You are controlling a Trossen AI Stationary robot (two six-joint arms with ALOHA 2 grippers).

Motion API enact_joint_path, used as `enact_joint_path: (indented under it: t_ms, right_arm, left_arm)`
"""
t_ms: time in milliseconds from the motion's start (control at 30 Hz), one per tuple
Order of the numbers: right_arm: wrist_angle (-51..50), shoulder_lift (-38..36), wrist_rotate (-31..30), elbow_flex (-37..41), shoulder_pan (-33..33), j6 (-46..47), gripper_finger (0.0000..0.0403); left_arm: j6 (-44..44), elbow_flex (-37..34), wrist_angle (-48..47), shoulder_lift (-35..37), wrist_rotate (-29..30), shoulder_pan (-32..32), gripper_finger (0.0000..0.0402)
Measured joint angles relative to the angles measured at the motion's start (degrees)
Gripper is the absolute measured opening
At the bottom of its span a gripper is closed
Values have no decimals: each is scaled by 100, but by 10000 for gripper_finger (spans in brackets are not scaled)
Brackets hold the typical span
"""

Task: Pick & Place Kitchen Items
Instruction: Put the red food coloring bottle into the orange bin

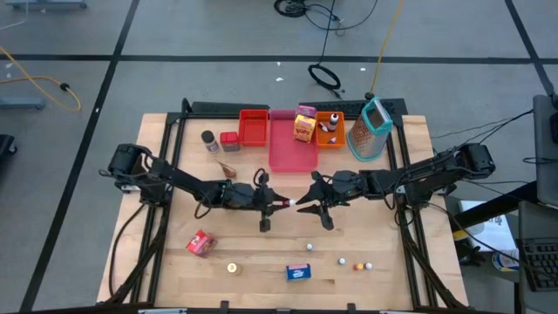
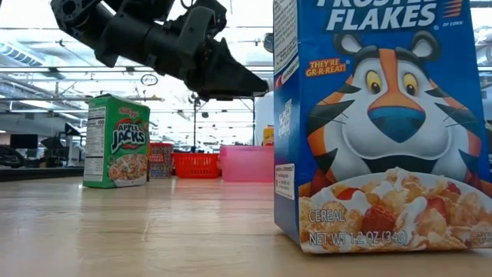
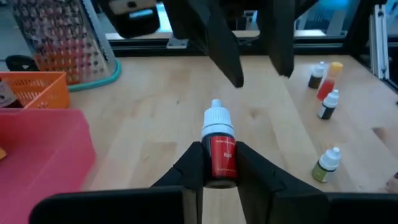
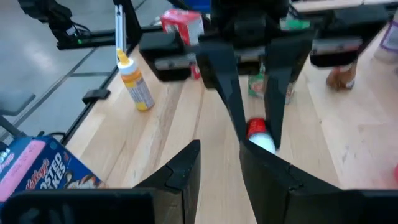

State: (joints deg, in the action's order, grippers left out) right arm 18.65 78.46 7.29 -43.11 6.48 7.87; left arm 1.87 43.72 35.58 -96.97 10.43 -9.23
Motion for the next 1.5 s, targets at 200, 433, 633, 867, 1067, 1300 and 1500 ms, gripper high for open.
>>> enact_joint_path:
  t_ms: [200, 433, 633, 867, 1067, 1300, 1500]
  right_arm:
    - [-108, -2, -431, 0, 0, -150, 105]
    - [-93, -2, -449, 0, 0, -172, 105]
    - [-102, -2, -610, 0, 0, -257, 136]
    - [-15, 65, -604, 0, 0, -257, 170]
    - [25, 168, -586, -2, 0, -261, 171]
    - [40, 319, -579, -1, 0, -364, 155]
    - [222, 514, -577, 0, 0, -408, 131]
  left_arm:
    - [-44, 236, -383, -2, -131, 10, 60]
    - [-33, 304, -422, -4, -139, 10, 74]
    - [-52, 302, -398, -4, -145, 10, 56]
    - [-66, 300, -223, -4, -146, 10, 75]
    - [-68, 300, -219, -4, -147, 10, 62]
    - [-65, 300, -232, -4, -148, 10, 67]
    - [-65, 300, -232, -4, -148, 15, 68]
